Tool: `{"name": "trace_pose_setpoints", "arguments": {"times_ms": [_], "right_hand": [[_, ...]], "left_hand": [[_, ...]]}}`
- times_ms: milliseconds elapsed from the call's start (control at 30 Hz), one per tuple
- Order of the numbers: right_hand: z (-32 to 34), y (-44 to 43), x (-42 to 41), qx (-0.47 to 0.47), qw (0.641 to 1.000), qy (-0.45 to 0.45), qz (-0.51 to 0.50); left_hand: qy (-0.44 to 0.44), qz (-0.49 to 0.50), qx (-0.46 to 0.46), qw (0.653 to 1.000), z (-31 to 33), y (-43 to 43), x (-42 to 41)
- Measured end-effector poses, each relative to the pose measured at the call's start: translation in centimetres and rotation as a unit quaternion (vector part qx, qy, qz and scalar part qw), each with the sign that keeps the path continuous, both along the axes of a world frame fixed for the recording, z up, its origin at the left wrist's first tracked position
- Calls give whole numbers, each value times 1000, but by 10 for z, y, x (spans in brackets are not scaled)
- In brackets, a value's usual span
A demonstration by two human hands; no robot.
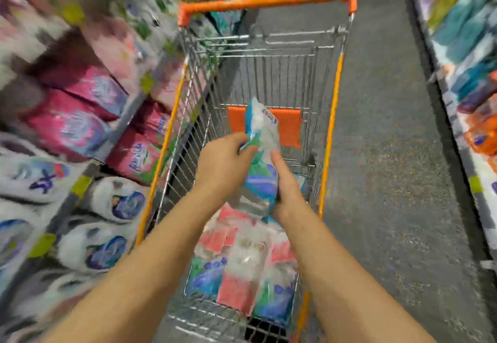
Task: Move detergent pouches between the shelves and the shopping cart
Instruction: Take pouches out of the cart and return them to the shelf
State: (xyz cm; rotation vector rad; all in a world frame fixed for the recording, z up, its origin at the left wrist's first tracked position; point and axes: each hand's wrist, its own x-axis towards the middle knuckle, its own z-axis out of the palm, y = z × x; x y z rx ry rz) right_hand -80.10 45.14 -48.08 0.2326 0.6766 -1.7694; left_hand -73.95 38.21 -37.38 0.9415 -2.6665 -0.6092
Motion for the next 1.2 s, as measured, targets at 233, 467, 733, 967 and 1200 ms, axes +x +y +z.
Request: {"name": "trace_pose_setpoints", "arguments": {"times_ms": [233, 467, 733, 967, 1200], "right_hand": [[120, 14, 61, -110, 982, 155, 19], [253, 6, 157, -205, 924, 322, -29], [370, -6, 361, -374, 792, 482, -30], [420, -35, 541, -435, 751, 496, 3], [460, -107, 672, -476, 727, 495, 25]], "left_hand": [[145, 95, -83, 981, 121, 65, 99], [254, 188, -74, 946, 219, 85, 231], [394, 233, -7, 889, 299, 78, 430], [428, 309, -149, 836, 339, 77, 601], [492, 327, -164, 790, 373, 33, 715]]}}
